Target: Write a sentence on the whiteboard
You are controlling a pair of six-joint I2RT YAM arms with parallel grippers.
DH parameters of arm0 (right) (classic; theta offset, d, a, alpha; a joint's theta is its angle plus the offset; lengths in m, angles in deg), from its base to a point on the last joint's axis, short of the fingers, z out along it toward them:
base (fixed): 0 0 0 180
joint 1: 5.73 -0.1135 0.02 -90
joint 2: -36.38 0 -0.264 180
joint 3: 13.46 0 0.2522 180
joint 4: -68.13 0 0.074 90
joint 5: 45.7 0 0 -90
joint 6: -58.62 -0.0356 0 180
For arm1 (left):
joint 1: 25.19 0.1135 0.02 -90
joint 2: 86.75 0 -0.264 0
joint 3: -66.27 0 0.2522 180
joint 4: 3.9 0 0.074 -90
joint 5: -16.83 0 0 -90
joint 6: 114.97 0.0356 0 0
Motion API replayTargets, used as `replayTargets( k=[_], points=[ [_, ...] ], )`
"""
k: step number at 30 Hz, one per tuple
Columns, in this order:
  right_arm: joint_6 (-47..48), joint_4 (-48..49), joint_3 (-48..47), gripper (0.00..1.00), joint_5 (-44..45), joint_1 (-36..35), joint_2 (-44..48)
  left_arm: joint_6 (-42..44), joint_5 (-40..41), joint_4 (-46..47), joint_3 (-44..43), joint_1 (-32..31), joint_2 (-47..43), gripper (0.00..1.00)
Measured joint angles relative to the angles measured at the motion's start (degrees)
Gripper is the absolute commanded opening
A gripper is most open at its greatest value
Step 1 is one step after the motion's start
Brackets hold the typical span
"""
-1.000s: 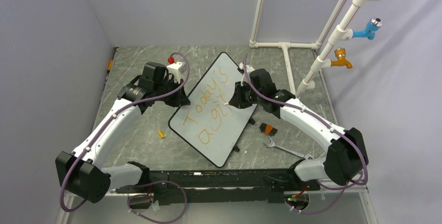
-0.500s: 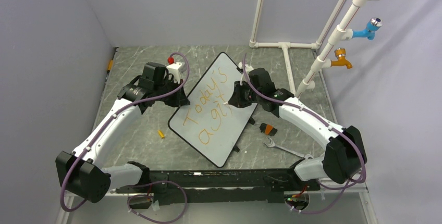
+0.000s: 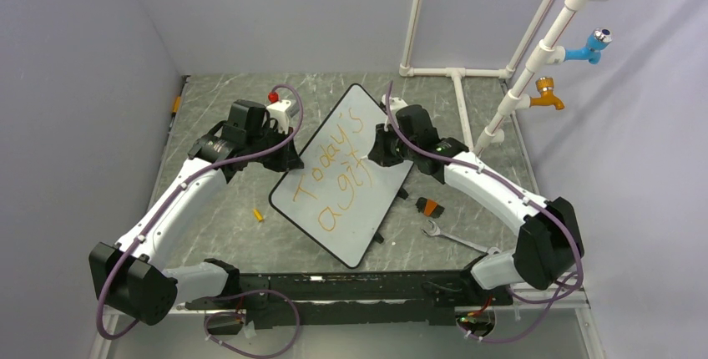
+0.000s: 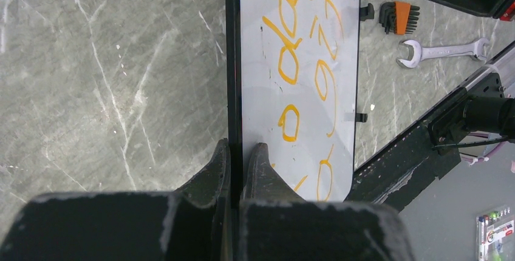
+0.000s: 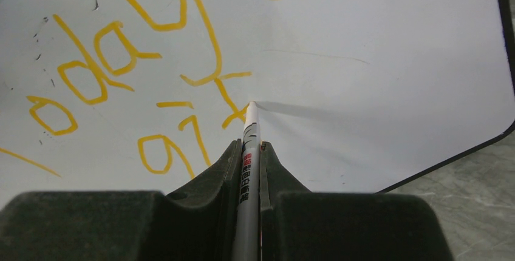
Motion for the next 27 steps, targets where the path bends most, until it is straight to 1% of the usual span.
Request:
replayTargets(
  k=[8, 15, 27],
  points=[
    [0.50, -0.31, -1.36, 0.00, 1.95, 0.00, -0.87, 0.00, 0.00, 0.00, 0.00, 0.00, 0.00, 0.00],
    [0.61, -3.21, -5.44, 0.00, 4.44, 0.00, -2.23, 0.00, -0.07, 0.22, 0.00, -0.02, -0.15, 0.00],
    [0.68, -4.50, -9.57, 0.00, 8.85, 0.00, 0.17, 0.00, -0.07, 0.24, 0.00, -0.11, -0.37, 0.00]
  ],
)
